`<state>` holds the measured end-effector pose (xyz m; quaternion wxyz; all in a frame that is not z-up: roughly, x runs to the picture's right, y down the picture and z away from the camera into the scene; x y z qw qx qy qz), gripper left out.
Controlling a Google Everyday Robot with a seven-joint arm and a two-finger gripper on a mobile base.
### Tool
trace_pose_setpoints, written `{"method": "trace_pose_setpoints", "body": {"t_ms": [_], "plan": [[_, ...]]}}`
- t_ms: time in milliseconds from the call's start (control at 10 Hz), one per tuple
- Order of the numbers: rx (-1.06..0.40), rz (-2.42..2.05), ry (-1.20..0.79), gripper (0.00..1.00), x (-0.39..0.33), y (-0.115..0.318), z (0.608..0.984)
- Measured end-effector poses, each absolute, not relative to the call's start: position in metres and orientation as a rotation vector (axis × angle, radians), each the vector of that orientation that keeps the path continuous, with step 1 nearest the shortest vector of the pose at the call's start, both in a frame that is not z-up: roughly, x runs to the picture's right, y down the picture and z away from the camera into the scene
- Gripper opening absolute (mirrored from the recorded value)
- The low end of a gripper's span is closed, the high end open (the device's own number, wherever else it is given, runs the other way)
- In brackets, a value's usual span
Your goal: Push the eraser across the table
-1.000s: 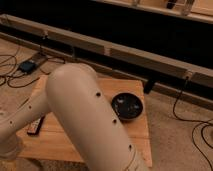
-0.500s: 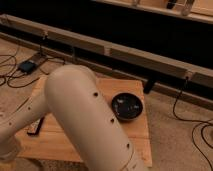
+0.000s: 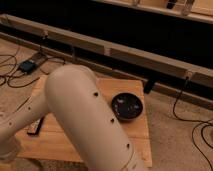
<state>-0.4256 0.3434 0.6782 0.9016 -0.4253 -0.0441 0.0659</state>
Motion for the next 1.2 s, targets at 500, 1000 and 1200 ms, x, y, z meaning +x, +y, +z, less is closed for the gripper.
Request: {"method": "trace_pose_setpoints", "body": {"t_ms": [500,1000,1200], "plan": [[-0.871,0.148,-0.11,0.65,-0.424,0.342,0.689],[-0.872,0.151,-0.117,0.65,-0.421,0.341,0.706],[-0.867,0.139,-0.122,0.65,-0.423,0.335,0.712]]}}
